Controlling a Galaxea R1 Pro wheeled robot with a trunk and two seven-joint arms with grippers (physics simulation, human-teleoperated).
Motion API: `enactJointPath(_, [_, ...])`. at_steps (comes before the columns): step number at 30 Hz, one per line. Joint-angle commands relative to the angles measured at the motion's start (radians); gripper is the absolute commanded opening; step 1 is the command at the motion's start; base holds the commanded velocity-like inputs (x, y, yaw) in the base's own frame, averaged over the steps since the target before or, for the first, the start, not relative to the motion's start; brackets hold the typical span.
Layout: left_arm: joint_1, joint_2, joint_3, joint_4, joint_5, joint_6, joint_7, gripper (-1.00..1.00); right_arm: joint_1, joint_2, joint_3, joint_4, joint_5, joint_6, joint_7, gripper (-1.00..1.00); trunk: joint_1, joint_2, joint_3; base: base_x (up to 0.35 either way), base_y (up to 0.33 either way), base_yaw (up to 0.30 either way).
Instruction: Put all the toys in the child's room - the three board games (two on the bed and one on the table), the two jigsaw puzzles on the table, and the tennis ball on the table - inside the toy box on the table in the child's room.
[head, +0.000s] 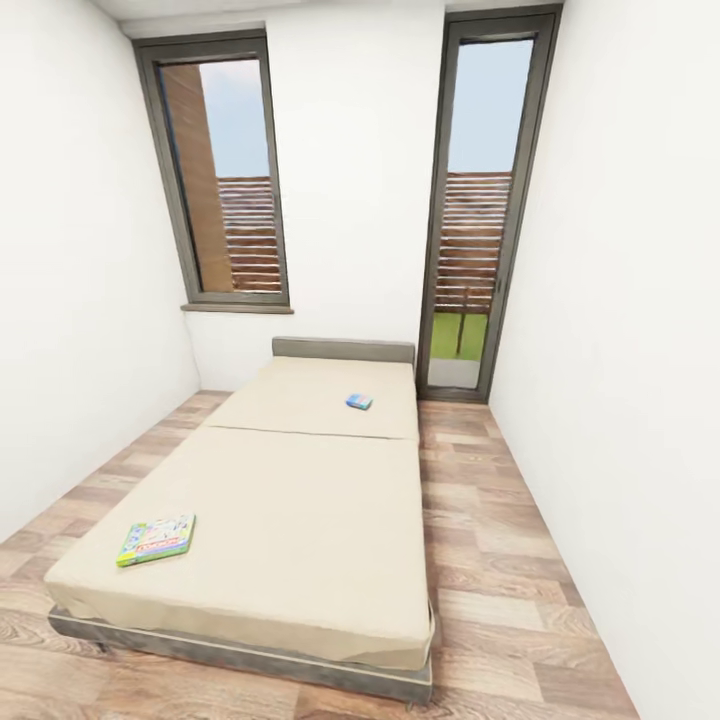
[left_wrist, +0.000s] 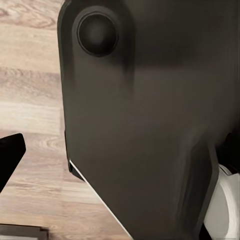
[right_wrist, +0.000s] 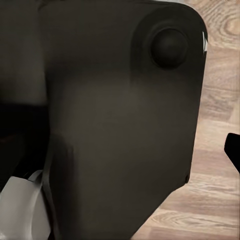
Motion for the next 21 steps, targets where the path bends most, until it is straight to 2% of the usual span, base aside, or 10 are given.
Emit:
enactJointPath(1, [0.0, 0.0, 0.001, 0.0, 0.001, 0.0, 0.0, 1.0, 0.0, -0.001, 0.001, 0.0, -0.002, -0.003, 0.0, 1.0, -0.004, 0.007, 0.002, 0.0, 0.0, 0.047])
enactJointPath(21, [0.0, 0.002, 0.001, 0.0, 0.001, 0.0, 0.0, 1.0, 0.0, -0.003, 0.0, 0.0, -0.006, -0.003, 0.0, 1.0, -0.081, 0.147, 0.065, 0.0, 0.0, 0.008])
